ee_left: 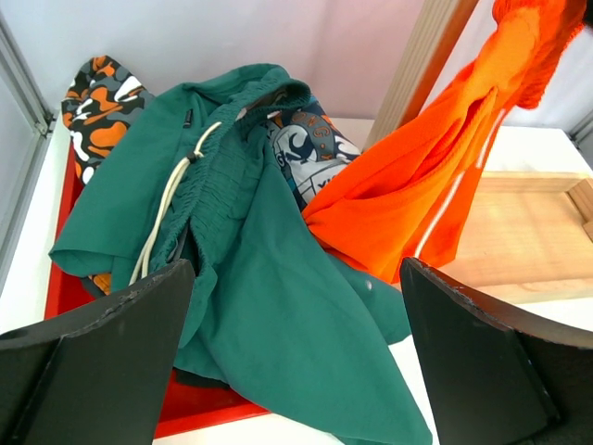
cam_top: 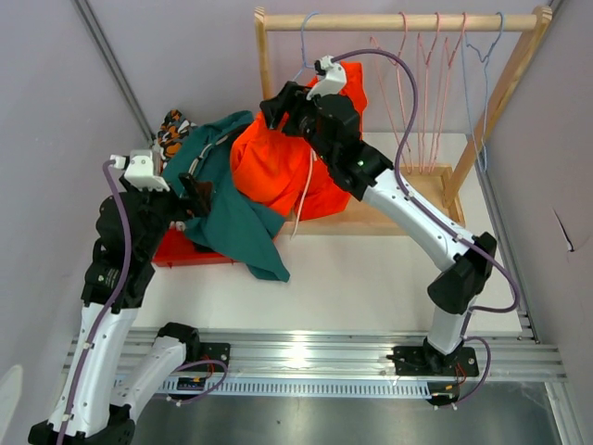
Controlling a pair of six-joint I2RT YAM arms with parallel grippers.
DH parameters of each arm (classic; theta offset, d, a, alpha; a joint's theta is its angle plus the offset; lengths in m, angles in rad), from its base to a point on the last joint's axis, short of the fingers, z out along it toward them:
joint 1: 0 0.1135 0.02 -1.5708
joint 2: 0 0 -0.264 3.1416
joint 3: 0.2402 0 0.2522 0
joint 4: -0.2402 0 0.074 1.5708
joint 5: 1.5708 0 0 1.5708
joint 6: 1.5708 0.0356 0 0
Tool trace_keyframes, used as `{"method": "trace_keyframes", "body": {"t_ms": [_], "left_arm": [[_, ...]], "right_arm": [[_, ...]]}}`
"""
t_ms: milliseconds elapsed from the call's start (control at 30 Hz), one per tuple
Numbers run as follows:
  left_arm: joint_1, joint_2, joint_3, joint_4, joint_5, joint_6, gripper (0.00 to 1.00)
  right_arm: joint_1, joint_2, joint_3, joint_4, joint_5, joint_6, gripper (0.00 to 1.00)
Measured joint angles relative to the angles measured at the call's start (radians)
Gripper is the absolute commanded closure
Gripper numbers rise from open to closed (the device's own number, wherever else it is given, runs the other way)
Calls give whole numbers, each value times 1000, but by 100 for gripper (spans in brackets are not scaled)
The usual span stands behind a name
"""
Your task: Remove the shorts from the hanger
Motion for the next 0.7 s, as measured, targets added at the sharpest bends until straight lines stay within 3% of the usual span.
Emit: {"method": "trace_keyframes", "body": {"t_ms": [233,433,700], "left_arm": [[-12,2,-11,2,0,0,1],[-15,5,-11,2,0,0,1],[-19,5,-13,2,-1,0,1]], "right_arm": [[1,-64,-44,94,77,-26,28],[-22,-30,31,97,83,-23,28],[-39,52,145,74,83,-2,38]]}}
